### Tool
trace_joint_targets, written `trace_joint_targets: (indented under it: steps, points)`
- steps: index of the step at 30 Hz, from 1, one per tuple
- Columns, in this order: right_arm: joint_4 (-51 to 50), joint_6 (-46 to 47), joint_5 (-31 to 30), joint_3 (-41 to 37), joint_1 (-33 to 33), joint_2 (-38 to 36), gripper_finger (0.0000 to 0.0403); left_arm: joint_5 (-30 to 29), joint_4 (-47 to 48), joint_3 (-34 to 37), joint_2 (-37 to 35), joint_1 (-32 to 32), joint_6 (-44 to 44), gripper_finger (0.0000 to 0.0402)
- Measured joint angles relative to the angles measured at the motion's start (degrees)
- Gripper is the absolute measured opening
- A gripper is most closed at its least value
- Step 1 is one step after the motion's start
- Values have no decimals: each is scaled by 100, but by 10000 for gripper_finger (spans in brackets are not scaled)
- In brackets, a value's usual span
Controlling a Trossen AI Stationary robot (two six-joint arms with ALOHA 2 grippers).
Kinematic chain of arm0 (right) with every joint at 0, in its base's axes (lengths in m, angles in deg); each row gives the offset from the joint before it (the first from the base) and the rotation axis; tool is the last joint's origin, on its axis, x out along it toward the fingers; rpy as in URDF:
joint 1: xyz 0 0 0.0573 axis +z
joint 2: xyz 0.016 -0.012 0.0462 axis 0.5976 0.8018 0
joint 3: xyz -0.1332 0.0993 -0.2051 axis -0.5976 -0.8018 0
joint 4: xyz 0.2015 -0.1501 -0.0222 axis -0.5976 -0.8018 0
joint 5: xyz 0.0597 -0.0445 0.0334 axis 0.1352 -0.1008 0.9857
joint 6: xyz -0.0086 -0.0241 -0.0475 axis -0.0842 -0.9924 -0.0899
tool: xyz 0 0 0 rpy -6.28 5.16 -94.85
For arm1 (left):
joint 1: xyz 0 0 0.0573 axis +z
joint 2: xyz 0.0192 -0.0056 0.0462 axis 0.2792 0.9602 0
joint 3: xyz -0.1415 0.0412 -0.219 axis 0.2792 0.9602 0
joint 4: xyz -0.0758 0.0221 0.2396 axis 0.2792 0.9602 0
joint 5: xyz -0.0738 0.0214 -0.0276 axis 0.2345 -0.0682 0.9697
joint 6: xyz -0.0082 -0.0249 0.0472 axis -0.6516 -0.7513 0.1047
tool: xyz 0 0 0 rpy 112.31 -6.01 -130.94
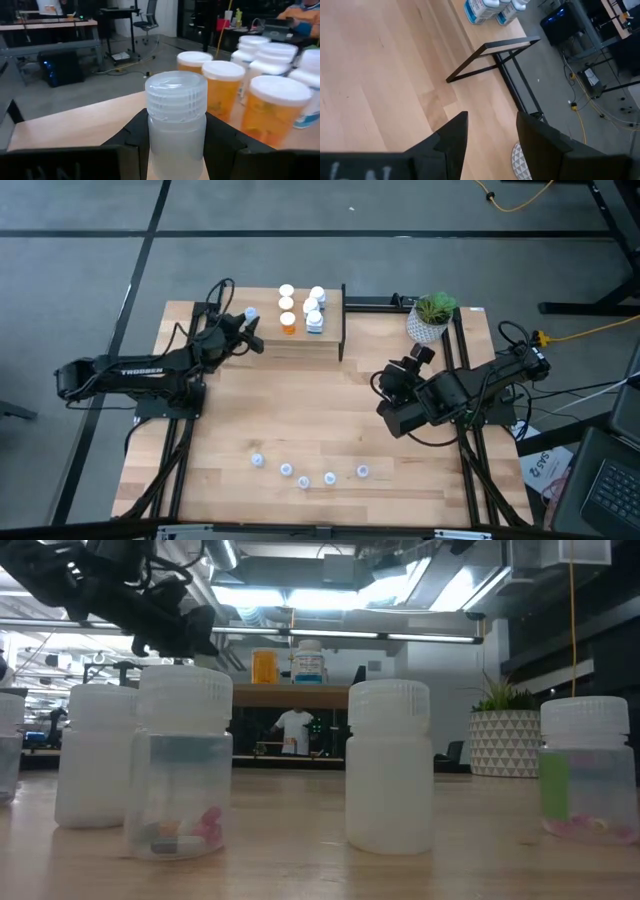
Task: Pick and place medicine bottles onto shelf by color
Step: Put the transparent pill bottle on the shelf
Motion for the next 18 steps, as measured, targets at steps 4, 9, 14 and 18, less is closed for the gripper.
trace_joint_targets:
  steps: [4, 9, 14, 18]
  points:
    - [1, 109, -81, 0, 0, 0, 171, 269, -20, 2, 116, 79, 22, 119]
    - [5, 117, -158, 0, 0, 2, 171, 247, -159, 9, 537, 85, -146, 119]
    - [7, 120, -214, 0, 0, 2, 171, 235, -904, 9, 996, 88, -160, 119]
    - [7, 126, -217, 0, 0, 4, 171, 229, -1115, 9, 1257, 134, -84, 120]
